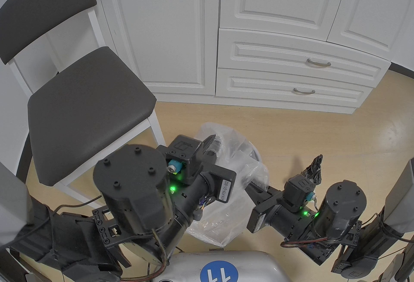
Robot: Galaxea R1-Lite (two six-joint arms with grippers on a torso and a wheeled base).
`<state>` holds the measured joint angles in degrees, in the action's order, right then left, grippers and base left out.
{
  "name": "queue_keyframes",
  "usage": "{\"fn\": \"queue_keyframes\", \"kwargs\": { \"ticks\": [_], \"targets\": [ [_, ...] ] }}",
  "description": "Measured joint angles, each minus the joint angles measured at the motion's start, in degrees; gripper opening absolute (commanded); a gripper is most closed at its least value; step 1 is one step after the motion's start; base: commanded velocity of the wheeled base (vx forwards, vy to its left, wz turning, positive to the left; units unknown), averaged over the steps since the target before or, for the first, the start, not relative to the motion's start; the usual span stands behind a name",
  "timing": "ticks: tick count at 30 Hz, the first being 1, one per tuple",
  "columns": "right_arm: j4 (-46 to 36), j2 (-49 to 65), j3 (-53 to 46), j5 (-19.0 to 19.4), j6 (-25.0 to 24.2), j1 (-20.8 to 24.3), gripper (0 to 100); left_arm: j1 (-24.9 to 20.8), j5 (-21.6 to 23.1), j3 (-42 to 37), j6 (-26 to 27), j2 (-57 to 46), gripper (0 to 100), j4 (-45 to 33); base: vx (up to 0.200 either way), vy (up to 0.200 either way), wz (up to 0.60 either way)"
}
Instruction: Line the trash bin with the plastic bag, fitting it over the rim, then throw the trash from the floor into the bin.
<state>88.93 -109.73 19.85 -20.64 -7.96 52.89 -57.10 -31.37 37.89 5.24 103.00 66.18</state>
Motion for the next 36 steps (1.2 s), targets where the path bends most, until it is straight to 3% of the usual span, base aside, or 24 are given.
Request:
{"fn": "queue_keyframes", "kwargs": {
  "ticks": [13, 19, 29, 36],
  "targets": [
    [0.0, -4.5, 6.1, 0.2, -10.0, -0.4, 0, 0.1, 0.0, 0.8, -0.1, 2.4, 0, 1.0, 0.000, 0.000, 0.00],
    [0.0, -6.8, 8.5, 2.3, -14.5, -2.5, 0, -1.3, -0.2, 1.0, 0.1, 6.1, 0, 4.8, 0.000, 0.000, 0.00],
    [-0.1, -10.6, 10.0, 5.1, -15.9, -7.7, 0, -3.4, -1.3, 3.9, 0.6, 17.5, 0, 14.3, 0.000, 0.000, 0.00],
    [-0.1, -14.9, 12.1, 8.6, -16.4, -13.8, 0, -3.7, -1.5, 9.6, 0.3, 25.4, 0, 18.0, 0.000, 0.000, 0.00]
  ]
}}
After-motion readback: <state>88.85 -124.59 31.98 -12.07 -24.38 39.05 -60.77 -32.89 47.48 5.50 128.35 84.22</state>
